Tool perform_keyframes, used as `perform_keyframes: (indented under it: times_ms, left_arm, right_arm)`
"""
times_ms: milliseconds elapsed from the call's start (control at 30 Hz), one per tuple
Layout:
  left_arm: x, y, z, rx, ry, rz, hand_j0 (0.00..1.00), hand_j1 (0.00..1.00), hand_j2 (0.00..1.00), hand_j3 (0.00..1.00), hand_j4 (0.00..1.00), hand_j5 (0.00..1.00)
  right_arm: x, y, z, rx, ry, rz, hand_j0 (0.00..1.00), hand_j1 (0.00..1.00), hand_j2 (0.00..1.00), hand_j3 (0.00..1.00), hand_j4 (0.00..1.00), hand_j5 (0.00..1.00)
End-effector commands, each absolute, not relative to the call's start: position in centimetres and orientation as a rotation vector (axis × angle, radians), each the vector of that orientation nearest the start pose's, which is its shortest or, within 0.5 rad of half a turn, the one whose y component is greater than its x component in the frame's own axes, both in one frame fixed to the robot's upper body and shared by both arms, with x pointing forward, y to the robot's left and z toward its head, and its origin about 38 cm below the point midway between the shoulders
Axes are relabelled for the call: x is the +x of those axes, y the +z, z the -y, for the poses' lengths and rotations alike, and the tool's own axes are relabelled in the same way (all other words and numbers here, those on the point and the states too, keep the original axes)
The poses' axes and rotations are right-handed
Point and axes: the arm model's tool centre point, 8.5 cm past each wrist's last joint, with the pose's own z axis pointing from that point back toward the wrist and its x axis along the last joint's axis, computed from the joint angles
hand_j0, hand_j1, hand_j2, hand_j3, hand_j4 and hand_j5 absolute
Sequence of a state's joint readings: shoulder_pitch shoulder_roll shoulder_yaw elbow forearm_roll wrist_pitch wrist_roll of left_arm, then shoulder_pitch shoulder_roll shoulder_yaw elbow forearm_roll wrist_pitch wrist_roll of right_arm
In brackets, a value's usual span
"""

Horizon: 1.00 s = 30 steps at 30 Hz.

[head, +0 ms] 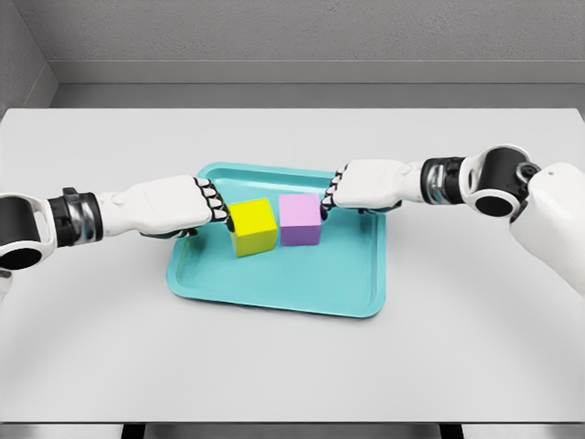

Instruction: Push two cubes

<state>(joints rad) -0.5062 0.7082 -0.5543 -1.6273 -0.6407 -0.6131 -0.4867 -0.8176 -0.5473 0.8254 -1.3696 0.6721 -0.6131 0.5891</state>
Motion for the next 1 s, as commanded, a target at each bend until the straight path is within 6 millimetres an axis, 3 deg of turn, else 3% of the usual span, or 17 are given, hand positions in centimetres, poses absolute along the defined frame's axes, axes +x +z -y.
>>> perform_keyframes:
  times_ms: [0,467,733,800,967]
  left_arm:
    - [40.1,19.0,-23.4,-0.565,2.892,-1.924,0.7,0.7,0.7,0.7,0.7,0.7]
    - [40.4,18.7,-24.7,-0.591,2.931,-1.917,0.72,0.72,0.72,0.72,0.72,0.72]
    - [41.0,18.2,-26.4,-0.624,2.992,-1.897,0.72,0.72,0.72,0.72,0.72,0.72]
    - [41.2,18.4,-27.9,-0.66,3.027,-1.867,0.73,0.73,0.73,0.73,0.73,0.73]
    - [41.4,19.2,-29.1,-0.688,3.03,-1.889,0.73,0.73,0.73,0.73,0.73,0.73]
  right_arm:
    - [45.9,18.7,17.6,0.489,-3.027,-1.607,0.68,0.68,0.68,0.68,0.68,0.68]
    - [47.2,18.5,17.0,0.508,-3.045,-1.611,0.68,0.68,0.68,0.68,0.68,0.68]
    - [48.0,18.3,17.5,0.521,-3.075,-1.61,0.68,0.68,0.68,0.68,0.68,0.68]
    - [48.1,18.3,17.2,0.518,-3.074,-1.613,0.68,0.68,0.68,0.68,0.68,0.68]
    - [48.1,18.5,16.7,0.515,-3.06,-1.622,0.68,0.68,0.68,0.68,0.68,0.68]
